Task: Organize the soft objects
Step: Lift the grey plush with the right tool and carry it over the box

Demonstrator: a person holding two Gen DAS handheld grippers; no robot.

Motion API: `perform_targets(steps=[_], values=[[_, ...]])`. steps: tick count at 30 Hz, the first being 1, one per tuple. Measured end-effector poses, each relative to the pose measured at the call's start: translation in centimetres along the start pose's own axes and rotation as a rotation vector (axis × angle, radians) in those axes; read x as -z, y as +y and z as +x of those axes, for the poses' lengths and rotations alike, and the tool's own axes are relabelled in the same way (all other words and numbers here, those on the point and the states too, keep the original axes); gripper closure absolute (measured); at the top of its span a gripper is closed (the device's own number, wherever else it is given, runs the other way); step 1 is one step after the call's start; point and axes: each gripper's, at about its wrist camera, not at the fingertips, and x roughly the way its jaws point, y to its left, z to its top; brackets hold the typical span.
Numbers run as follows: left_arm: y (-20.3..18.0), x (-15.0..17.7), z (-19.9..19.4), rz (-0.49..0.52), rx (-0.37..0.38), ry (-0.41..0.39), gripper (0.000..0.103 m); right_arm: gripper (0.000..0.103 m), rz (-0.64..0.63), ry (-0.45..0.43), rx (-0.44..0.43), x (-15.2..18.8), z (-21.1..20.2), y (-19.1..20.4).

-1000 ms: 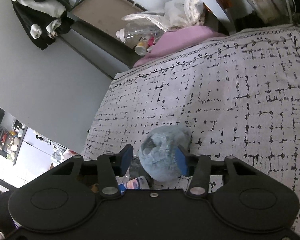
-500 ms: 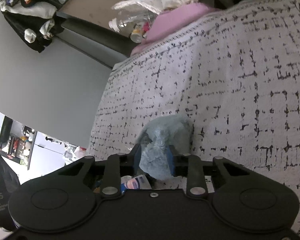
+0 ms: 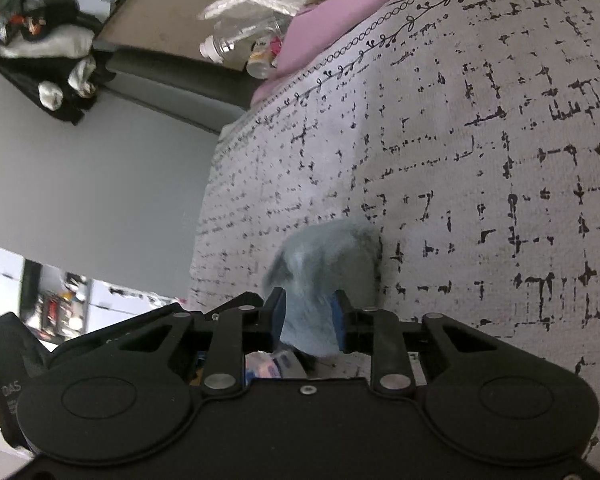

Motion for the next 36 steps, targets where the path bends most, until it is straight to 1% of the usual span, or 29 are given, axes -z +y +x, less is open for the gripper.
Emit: perform_targets(steps=[1,3,5,8,11,14,17,23,25,29,33,36], values=[[-0.1,-0.2,0.0,-0.004,0.015,-0.005,0.083,0.074,0.011,-0.008,-0.006,-0.1,-0.1,-0.1],[-0.5,-0.4,0.3,0.003,0.013,-0.01,0.083,0.074,0.031,-0.018,-0.01,-0.2,-0.2,-0.3],[-0.8,-0.5,1.1,0.007,0.0,0.011,0.083,0.074,0.043,-0.018,-0.004,-0.4,0.0,-0.6],[-0.5,-0.2,2.4,-0.017,-0.017,0.041,0.083,0.074,0.057,-0.009,0.007,-0.4,0.6,-0.9],[-0.3,0.3,3.0,-0.021,-0.015,0.061,0.082,0.074,0.078,-0.024,0.0,-0.4,0.5,-1.2],[0.1,0.3,3.2,-0.036,-0.004,0.062,0.082,0.074,0.102,-0.032,0.004,-0.6,0.7,-1.6],[0.5,0.3,3.3,-0.058,0.006,0.068,0.083,0.074,0.097,-0.01,0.018,-0.6,1.6,-1.8],[0.1,0.6,3.1,-0.052,0.007,0.063,0.085,0.074,0.039,0.014,0.056,-0.3,2.7,-1.3],[0.0,0.7,2.9,-0.047,0.008,0.06,0.085,0.077,0.012,0.009,0.062,-0.1,2.6,-1.0],[0.1,0.9,2.0,-0.048,0.024,0.048,0.085,0.079,-0.038,-0.004,0.074,0.2,1.9,-0.3],[0.6,1.5,0.5,-0.092,0.049,0.027,0.085,0.08,-0.049,-0.01,0.063,0.6,0.8,0.3],[0.8,2.1,-1.0,-0.098,0.06,0.012,0.085,0.08,-0.07,-0.019,0.059,1.3,-0.2,1.0]])
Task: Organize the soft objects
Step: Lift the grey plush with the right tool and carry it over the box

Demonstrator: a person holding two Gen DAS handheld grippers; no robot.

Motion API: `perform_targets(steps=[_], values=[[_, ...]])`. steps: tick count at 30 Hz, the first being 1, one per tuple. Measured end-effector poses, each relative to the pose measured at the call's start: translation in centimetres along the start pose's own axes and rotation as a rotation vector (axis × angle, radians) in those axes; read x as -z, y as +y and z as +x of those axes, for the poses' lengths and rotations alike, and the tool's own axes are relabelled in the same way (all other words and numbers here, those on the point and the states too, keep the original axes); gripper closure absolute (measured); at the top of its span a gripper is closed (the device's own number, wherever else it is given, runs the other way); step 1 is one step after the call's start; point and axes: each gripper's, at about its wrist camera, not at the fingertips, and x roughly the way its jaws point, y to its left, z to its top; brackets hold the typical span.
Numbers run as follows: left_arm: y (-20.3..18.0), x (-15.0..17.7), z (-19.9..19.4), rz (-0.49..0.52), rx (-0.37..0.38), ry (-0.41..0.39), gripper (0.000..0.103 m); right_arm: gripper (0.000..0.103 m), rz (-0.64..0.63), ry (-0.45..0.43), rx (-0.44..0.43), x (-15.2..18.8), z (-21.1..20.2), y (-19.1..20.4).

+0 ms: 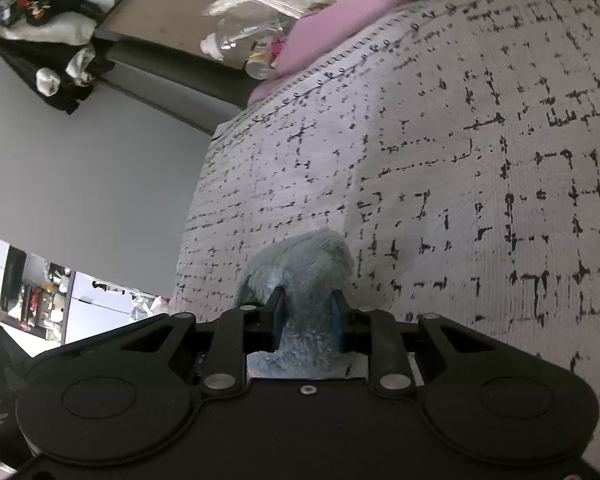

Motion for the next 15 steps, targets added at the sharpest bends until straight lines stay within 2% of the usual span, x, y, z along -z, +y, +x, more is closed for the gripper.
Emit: perform_targets(steps=[6,15], values=[[0.7,0.8,-3.8,0.009,0.013,-0.037,0.085,0.08,-0.068,-0.009,-0.014,1.4,-2.0,2.8],[2.6,1.8,-10.1,-0.037,0.049,-0.113,0.085,0.08,-0.184,-0.016,-0.049,3.6,-4.9,7.7]])
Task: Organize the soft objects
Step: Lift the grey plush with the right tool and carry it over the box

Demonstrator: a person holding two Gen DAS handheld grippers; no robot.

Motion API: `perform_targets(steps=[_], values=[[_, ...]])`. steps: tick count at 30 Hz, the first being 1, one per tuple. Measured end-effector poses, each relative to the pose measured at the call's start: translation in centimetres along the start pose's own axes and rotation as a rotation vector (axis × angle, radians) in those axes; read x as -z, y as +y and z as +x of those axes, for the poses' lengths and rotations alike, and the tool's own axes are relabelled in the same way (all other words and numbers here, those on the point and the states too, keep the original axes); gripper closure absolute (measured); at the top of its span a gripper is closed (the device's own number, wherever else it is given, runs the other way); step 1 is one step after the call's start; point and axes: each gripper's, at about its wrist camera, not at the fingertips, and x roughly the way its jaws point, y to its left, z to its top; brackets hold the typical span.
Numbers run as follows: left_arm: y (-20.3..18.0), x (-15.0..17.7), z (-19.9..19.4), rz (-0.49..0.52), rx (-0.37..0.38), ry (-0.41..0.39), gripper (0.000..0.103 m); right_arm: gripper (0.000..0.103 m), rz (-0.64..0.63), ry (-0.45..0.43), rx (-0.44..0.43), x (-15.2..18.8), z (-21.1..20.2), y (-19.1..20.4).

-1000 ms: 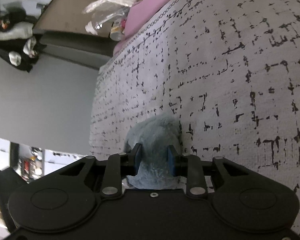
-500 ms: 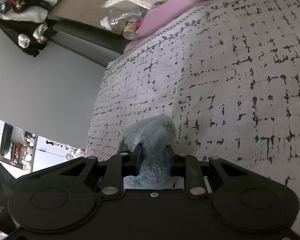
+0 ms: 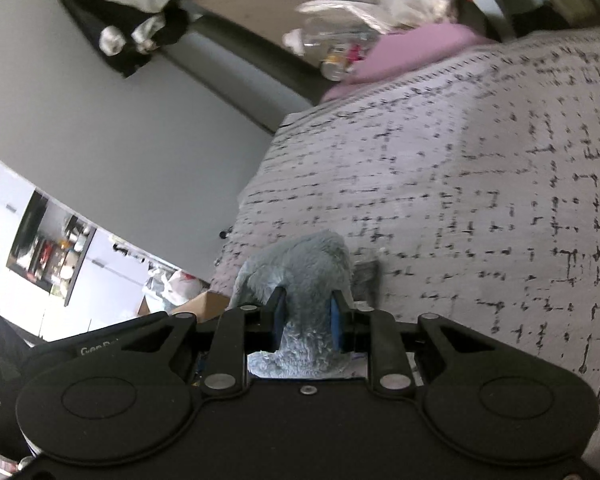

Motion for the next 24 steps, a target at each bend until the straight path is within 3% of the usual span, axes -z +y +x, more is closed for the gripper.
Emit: perform_targets(steps=[10,24], values=[[2.1,0.3,-6.4,-0.052,0.043,-0.085,0.085,0.08,-0.101,-0.007,-0.024,1.6,-2.5,5.6],[6.1,-0.4,-13.4,-0.109,0.034,-0.194,0.085,0.08,-0.198,0.003,-0.073,4.2,-2.9,13.0]])
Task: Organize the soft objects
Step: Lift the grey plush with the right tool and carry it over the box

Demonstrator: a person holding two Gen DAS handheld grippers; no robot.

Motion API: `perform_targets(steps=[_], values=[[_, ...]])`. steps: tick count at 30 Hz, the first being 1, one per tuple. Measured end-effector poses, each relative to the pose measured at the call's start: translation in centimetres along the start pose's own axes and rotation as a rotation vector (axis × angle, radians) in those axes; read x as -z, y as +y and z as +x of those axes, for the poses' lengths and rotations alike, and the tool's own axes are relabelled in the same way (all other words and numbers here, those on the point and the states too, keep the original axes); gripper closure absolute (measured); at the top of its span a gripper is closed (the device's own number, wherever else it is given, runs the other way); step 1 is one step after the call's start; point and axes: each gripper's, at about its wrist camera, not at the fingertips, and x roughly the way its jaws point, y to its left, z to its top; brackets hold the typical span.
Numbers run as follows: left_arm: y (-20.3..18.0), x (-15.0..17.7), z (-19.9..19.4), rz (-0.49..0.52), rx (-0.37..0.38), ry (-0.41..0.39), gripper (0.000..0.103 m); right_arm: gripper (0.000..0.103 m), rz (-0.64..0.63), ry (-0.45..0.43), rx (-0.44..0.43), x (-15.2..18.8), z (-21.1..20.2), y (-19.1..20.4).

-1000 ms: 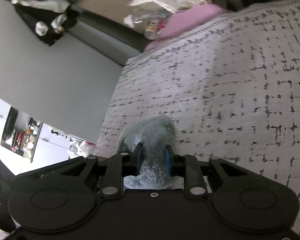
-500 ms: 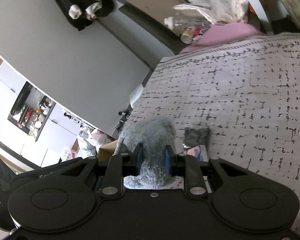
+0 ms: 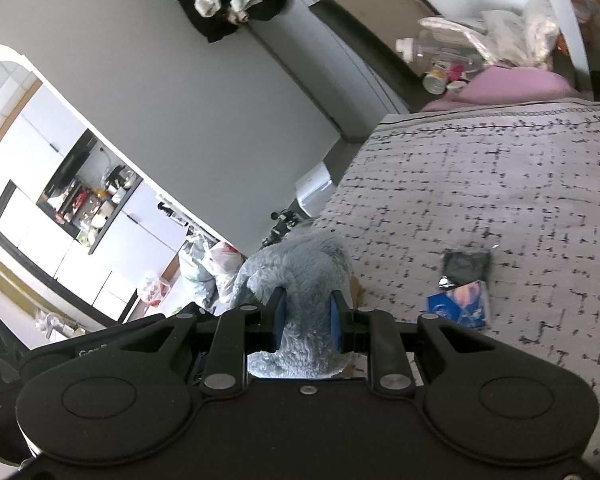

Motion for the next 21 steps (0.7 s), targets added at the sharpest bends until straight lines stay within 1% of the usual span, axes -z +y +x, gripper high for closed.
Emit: perform_targets(steps=[5,11,17,21], values=[[1.9,-1.2,-1.6,-0.021,0.01,-0.026,0.085,0.08,-0.033,0.004,-0.007,0.4,0.7,2.5],[4.1,-2.6,-2.5,-0.048,0.026,-0.045,0.085,0.08,-0.069,0.004,-0.004,0.8,2.1,5.1],[6.4,-3.8,-2.7,-0.064,0.031,-0.051,0.085,0.08,-0.08,0.013,-0.002,1.1,4.0,6.9],[8.0,-4.5,-2.2,-0.095,0.031,-0.046,0.085,0.08,-0.085,0.027,0.004,1.3,5.5,7.4]])
